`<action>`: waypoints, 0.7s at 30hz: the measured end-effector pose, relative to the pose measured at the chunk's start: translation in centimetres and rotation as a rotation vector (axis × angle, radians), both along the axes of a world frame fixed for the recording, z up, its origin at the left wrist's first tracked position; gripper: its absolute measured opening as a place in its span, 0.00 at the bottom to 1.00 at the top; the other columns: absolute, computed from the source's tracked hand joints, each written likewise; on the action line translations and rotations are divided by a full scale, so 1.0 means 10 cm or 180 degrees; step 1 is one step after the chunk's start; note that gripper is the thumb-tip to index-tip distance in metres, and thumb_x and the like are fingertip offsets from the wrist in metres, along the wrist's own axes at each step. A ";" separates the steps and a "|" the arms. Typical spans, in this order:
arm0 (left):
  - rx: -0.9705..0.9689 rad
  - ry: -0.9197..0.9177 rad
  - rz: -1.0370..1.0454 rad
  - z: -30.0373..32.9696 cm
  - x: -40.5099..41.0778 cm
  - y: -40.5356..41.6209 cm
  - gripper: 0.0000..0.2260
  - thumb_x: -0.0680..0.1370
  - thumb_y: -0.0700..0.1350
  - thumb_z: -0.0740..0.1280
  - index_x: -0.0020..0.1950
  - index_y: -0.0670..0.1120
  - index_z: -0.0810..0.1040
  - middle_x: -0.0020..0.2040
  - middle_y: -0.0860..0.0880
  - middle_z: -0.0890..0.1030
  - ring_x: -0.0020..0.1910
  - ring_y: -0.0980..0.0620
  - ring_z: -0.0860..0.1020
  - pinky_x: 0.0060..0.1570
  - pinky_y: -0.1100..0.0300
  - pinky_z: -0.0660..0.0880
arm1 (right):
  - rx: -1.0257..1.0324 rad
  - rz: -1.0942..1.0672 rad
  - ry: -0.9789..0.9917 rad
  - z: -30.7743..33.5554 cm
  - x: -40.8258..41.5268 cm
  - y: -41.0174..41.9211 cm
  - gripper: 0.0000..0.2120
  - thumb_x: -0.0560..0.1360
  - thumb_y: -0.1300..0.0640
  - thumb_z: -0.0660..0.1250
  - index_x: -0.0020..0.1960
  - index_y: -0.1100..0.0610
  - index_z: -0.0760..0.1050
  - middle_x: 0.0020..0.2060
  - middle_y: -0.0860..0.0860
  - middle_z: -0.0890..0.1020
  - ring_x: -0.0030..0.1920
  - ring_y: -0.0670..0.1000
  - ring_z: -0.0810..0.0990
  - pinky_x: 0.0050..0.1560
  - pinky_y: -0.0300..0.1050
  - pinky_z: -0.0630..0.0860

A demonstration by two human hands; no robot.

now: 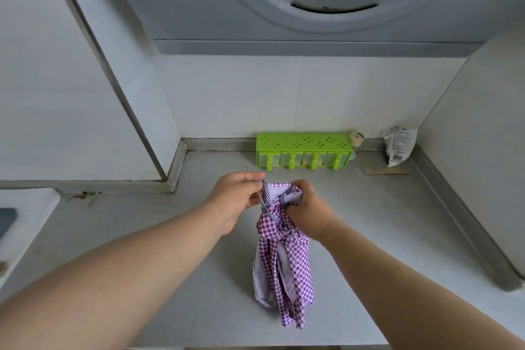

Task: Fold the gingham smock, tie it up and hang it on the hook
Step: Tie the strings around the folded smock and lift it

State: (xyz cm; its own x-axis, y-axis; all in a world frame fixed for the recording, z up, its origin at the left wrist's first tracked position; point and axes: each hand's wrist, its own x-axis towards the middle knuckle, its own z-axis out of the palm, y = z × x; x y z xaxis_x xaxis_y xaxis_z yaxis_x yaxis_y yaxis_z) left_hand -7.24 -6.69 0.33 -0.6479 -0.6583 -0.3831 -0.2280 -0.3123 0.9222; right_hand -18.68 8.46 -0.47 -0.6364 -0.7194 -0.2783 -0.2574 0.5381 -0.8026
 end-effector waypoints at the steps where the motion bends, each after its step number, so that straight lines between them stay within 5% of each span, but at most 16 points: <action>1: 0.0033 0.0057 -0.0015 0.05 0.04 -0.02 0.09 0.82 0.31 0.67 0.57 0.41 0.84 0.45 0.41 0.86 0.41 0.49 0.83 0.42 0.57 0.83 | -0.0030 -0.0033 0.0113 0.04 0.06 -0.02 0.19 0.80 0.64 0.64 0.68 0.51 0.65 0.45 0.51 0.80 0.35 0.49 0.81 0.27 0.38 0.74; 4: 0.0187 0.0154 -0.0094 0.16 0.11 -0.03 0.09 0.82 0.31 0.67 0.57 0.39 0.83 0.40 0.42 0.85 0.37 0.50 0.84 0.40 0.59 0.83 | -0.0182 -0.0101 0.0381 0.04 0.20 -0.06 0.21 0.81 0.58 0.68 0.66 0.44 0.61 0.53 0.46 0.79 0.46 0.47 0.84 0.44 0.48 0.84; 8: 0.0423 0.0155 -0.0081 0.21 0.20 0.00 0.10 0.85 0.31 0.64 0.55 0.39 0.84 0.42 0.41 0.86 0.37 0.50 0.86 0.37 0.60 0.83 | 0.0269 0.0486 0.1137 -0.03 0.43 -0.12 0.11 0.81 0.52 0.64 0.62 0.46 0.69 0.60 0.50 0.78 0.55 0.53 0.82 0.57 0.56 0.80; 11: 0.0435 0.0136 -0.0099 0.19 0.27 0.00 0.11 0.85 0.32 0.64 0.53 0.41 0.85 0.44 0.41 0.86 0.39 0.49 0.87 0.39 0.59 0.84 | 0.0266 0.0788 0.1110 -0.09 0.59 -0.16 0.20 0.78 0.43 0.66 0.67 0.48 0.73 0.64 0.50 0.74 0.61 0.54 0.79 0.62 0.55 0.77; 21: 0.0404 0.0238 0.0058 0.24 0.54 -0.15 0.08 0.84 0.32 0.65 0.55 0.42 0.82 0.48 0.42 0.86 0.50 0.46 0.86 0.49 0.52 0.85 | -0.0002 0.0635 0.0867 -0.20 0.79 -0.49 0.11 0.83 0.50 0.67 0.51 0.57 0.83 0.40 0.52 0.84 0.42 0.54 0.81 0.41 0.48 0.71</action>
